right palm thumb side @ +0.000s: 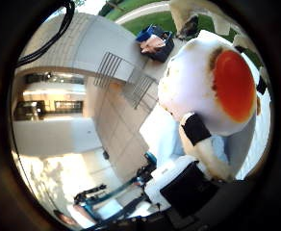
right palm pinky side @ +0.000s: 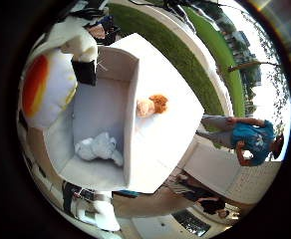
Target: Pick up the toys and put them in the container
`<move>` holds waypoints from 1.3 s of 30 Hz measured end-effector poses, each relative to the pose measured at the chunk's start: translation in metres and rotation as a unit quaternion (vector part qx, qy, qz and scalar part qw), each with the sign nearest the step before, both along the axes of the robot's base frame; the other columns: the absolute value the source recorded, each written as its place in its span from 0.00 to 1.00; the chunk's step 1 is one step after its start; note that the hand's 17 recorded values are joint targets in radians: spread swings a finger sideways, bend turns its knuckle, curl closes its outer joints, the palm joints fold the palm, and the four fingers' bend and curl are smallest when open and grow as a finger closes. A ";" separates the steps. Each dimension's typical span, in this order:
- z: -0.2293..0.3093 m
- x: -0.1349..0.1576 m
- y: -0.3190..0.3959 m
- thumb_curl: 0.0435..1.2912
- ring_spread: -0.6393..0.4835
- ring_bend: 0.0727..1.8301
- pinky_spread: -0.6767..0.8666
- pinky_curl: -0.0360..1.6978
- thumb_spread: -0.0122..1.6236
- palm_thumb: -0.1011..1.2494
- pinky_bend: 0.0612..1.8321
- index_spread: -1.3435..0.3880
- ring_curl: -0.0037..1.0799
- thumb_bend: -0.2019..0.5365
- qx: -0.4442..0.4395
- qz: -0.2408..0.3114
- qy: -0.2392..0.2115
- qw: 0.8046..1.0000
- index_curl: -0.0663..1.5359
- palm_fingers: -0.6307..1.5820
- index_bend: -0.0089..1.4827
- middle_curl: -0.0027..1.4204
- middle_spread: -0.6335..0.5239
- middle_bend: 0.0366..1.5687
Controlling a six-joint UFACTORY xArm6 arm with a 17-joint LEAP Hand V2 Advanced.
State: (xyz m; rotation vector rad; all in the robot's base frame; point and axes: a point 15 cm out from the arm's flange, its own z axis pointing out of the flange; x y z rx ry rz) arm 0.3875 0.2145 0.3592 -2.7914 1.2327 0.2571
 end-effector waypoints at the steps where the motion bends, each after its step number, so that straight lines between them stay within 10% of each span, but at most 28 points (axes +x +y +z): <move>1: -0.004 0.001 0.001 0.41 0.78 0.38 0.70 0.32 0.72 0.62 0.60 0.49 0.38 0.24 0.001 0.009 0.004 1.000 0.47 0.18 0.16 0.32 0.57 0.21; 23: 0.063 0.090 -0.162 0.36 0.81 0.28 0.74 0.20 0.69 0.61 0.43 0.61 0.30 0.24 -0.015 -0.078 -0.099 0.992 0.23 0.32 0.11 0.25 0.58 0.11; 39: -0.071 0.123 -0.227 0.35 0.78 0.22 0.69 0.15 0.68 0.63 0.31 0.62 0.28 0.23 -0.129 -0.071 0.020 0.989 0.21 0.31 0.11 0.25 0.56 0.10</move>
